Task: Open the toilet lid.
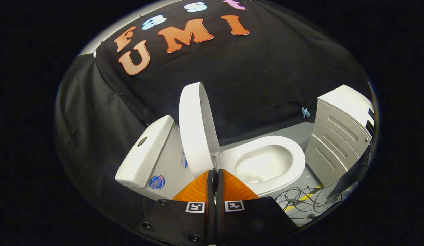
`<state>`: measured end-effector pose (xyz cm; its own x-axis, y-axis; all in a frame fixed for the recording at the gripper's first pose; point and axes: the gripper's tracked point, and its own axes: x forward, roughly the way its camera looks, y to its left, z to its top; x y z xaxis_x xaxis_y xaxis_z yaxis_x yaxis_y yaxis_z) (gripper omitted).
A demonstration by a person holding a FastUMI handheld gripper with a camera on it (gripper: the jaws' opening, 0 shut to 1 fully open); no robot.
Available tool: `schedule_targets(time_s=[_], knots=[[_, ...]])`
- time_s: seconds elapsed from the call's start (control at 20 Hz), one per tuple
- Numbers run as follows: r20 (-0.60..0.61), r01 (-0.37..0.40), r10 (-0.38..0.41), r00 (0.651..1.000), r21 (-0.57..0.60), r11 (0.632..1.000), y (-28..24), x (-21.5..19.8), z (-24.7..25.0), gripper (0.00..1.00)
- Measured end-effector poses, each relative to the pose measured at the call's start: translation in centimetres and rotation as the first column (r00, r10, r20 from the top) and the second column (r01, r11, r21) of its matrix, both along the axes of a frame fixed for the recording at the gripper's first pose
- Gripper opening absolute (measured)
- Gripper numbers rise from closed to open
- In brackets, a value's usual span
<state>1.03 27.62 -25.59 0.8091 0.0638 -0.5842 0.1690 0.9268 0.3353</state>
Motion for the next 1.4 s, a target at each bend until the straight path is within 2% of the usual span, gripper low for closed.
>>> schedule_targets(time_s=[0.2,0.45,1.0,1.4], knots=[[0.024,-0.033,0.035,0.999,-0.075,0.997,2.6,0.1,0.5,0.07],[0.040,-0.045,0.049,0.998,-0.099,0.994,5.2,0.3,0.5,0.07],[0.072,-0.146,0.167,0.983,-0.235,0.961,11.0,0.3,0.2,0.07],[0.085,-0.142,0.175,0.981,-0.298,0.944,12.6,0.3,0.1,0.08]])
